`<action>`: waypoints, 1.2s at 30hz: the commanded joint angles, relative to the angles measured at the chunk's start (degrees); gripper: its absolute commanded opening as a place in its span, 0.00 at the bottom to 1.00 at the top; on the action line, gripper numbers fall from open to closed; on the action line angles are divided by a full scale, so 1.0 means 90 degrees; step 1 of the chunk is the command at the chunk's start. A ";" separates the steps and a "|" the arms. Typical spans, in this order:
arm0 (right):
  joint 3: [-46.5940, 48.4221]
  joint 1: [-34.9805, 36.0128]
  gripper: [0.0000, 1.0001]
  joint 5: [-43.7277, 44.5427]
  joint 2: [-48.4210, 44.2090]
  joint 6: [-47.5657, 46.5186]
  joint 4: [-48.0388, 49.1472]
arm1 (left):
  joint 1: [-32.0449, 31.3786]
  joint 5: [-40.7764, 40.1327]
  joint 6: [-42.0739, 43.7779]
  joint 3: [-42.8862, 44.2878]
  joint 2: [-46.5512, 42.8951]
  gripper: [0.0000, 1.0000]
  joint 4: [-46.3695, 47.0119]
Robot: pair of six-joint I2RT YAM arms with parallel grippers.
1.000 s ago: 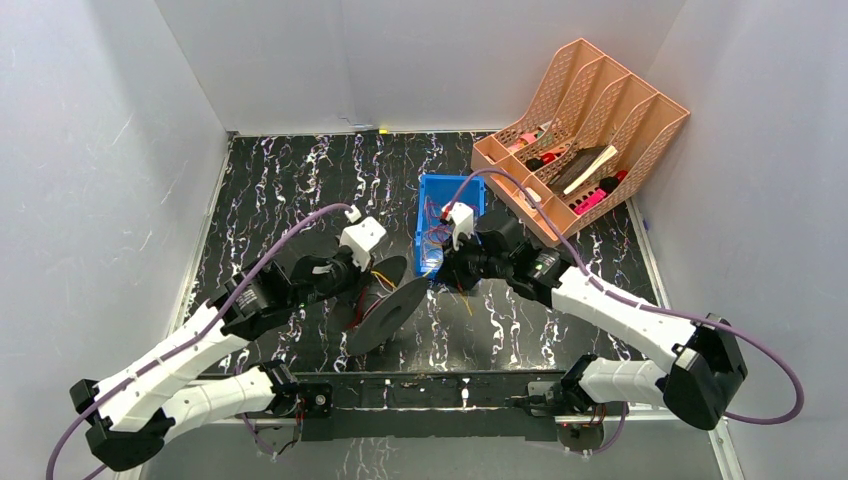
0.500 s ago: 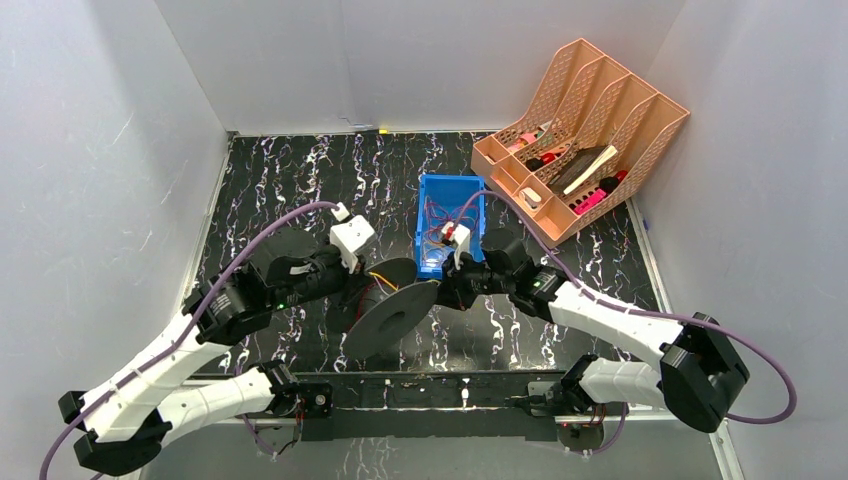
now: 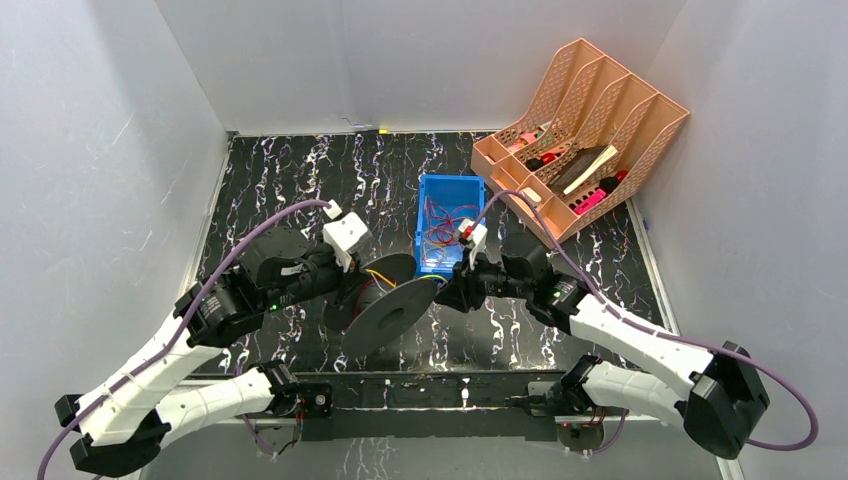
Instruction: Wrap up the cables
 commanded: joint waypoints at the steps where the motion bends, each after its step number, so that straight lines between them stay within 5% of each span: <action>1: 0.0052 -0.0015 0.44 0.0289 -0.0411 -0.0025 -0.0066 | -0.0001 -0.0185 -0.0057 0.0407 -0.0060 0.00 0.0309; 15: -0.0116 -0.0015 0.55 0.0782 -0.1098 0.0024 -0.0236 | 0.0005 -0.0062 -0.0121 0.0470 -0.0017 0.00 0.0311; 17: -0.0125 -0.0015 0.48 0.0800 -0.1134 0.0040 -0.0201 | 0.0004 -0.0054 -0.0121 0.0479 -0.0033 0.00 0.0311; 22: -0.0318 -0.0015 0.00 0.1236 -0.1256 0.0068 -0.0175 | 0.0005 -0.0085 -0.0211 0.0556 -0.0047 0.00 0.0304; 28: -0.0911 -0.0015 0.00 0.1819 -0.1134 0.0459 0.0211 | 0.0004 0.0192 -0.0501 0.0625 -0.0147 0.00 0.0477; 36: -0.1626 -0.0008 0.00 0.0724 -0.0485 0.1165 0.1755 | 0.0005 -0.0203 -0.1375 0.0485 -0.0203 0.00 0.1181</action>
